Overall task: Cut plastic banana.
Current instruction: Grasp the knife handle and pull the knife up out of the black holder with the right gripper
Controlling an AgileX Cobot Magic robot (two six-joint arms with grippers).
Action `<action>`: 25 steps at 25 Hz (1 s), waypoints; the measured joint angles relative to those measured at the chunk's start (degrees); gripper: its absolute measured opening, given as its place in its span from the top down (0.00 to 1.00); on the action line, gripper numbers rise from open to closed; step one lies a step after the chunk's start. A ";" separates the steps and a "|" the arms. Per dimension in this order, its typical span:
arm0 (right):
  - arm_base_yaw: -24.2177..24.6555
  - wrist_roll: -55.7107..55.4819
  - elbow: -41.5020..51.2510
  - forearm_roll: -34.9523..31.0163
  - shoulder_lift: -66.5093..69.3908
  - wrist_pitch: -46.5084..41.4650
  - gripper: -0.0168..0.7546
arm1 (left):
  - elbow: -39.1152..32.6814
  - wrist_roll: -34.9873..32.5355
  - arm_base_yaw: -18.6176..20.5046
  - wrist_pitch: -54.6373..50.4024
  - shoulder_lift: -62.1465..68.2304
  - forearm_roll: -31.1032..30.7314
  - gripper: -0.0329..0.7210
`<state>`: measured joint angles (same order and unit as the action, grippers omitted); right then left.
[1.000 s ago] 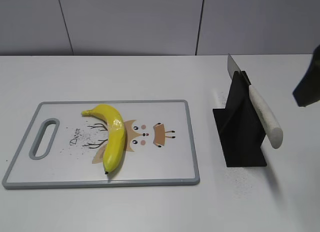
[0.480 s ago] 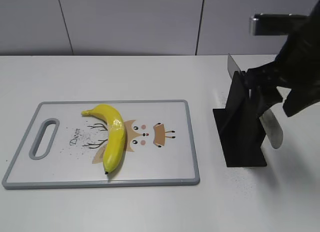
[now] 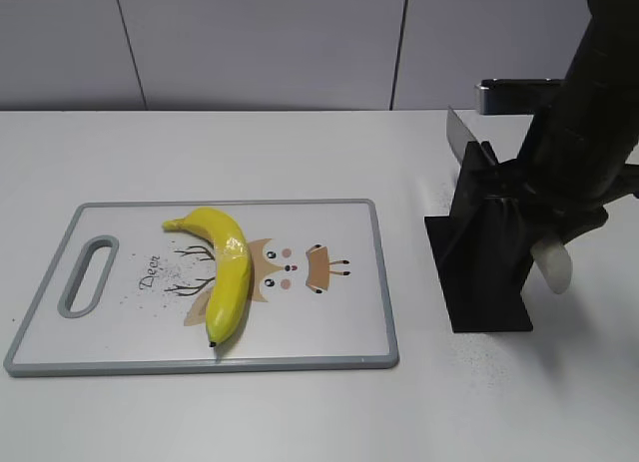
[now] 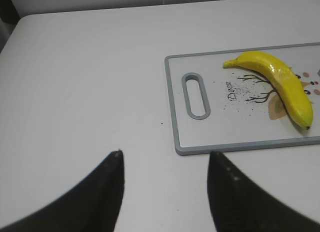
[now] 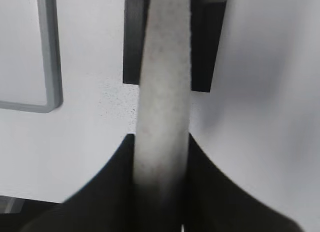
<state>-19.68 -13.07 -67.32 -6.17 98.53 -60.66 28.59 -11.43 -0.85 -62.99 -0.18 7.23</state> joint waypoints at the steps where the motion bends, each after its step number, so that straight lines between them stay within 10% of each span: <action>1: 0.00 -0.35 -0.05 0.00 0.00 -0.29 0.75 | 0.00 -0.03 0.00 0.00 0.00 0.00 0.27; 25: 0.01 -1.95 0.08 -0.01 -21.09 2.11 0.76 | 0.00 -0.01 0.00 0.00 0.00 0.00 0.27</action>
<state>-19.68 -15.02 -67.24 -6.19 77.44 -58.55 28.59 -11.44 -0.85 -62.99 -0.18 7.23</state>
